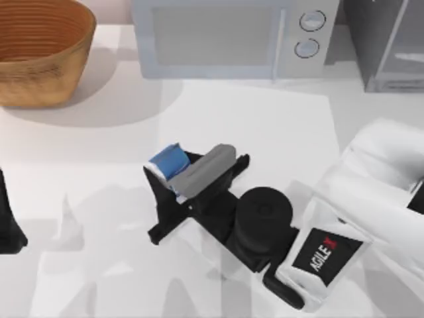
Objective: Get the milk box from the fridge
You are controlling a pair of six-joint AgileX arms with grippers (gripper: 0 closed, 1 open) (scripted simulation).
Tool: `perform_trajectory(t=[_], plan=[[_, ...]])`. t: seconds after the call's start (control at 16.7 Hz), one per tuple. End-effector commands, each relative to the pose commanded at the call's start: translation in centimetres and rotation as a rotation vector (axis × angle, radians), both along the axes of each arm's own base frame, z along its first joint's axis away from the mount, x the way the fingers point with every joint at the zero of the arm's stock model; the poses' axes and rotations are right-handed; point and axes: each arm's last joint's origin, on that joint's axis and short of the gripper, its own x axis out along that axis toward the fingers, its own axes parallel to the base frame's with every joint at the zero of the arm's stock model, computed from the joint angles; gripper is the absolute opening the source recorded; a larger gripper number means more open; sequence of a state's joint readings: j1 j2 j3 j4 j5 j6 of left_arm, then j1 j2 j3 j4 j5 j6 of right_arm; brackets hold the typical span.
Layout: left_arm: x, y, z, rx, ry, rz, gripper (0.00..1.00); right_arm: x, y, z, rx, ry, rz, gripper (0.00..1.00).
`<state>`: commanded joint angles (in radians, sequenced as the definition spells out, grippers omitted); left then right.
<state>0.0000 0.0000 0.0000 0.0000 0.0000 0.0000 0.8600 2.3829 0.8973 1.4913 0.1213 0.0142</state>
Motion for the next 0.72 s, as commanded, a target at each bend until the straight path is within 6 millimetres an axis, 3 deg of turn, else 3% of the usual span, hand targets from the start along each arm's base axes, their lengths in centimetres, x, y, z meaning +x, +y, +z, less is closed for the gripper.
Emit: perform_trajectory(t=[0.72], plan=[[0.0,0.0,0.0,0.0,0.0,0.0,1.0,0.0,0.0,0.0,0.0,0.0,0.0,0.9]])
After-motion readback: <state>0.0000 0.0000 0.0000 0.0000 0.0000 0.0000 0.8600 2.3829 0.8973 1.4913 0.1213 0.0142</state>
